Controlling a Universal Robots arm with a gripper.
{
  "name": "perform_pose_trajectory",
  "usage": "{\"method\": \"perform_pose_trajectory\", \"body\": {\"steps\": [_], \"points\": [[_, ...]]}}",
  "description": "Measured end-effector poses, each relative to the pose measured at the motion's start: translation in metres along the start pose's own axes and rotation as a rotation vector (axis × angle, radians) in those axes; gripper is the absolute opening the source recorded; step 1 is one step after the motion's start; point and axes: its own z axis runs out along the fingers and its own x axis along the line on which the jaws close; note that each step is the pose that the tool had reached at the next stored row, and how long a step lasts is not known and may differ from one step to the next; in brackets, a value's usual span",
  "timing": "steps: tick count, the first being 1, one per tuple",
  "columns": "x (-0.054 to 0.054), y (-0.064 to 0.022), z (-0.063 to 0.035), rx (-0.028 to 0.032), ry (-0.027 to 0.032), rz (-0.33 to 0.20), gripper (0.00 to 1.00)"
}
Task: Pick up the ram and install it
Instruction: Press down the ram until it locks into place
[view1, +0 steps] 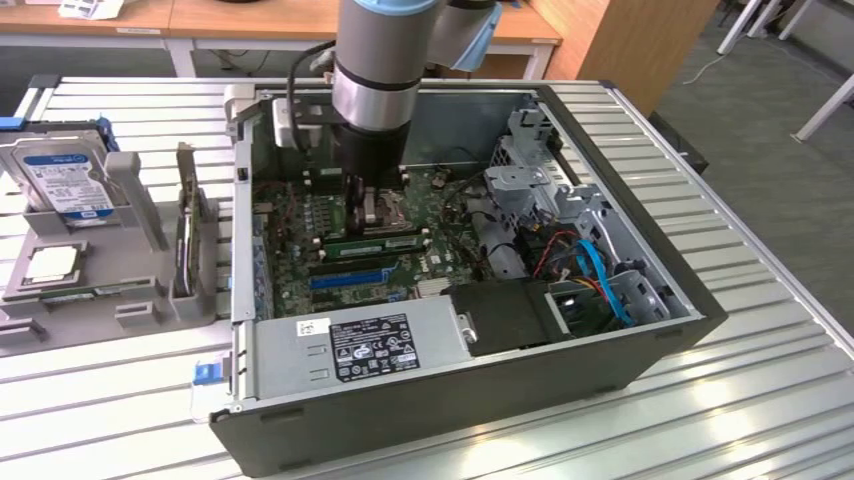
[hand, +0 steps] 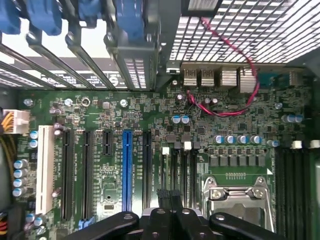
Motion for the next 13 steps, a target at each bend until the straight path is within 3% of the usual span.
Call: {"method": "perform_pose_trajectory", "body": {"steps": [13], "points": [[-0.001, 0.0022, -0.0337, -0.0002, 0.0, 0.0, 0.1]]}}
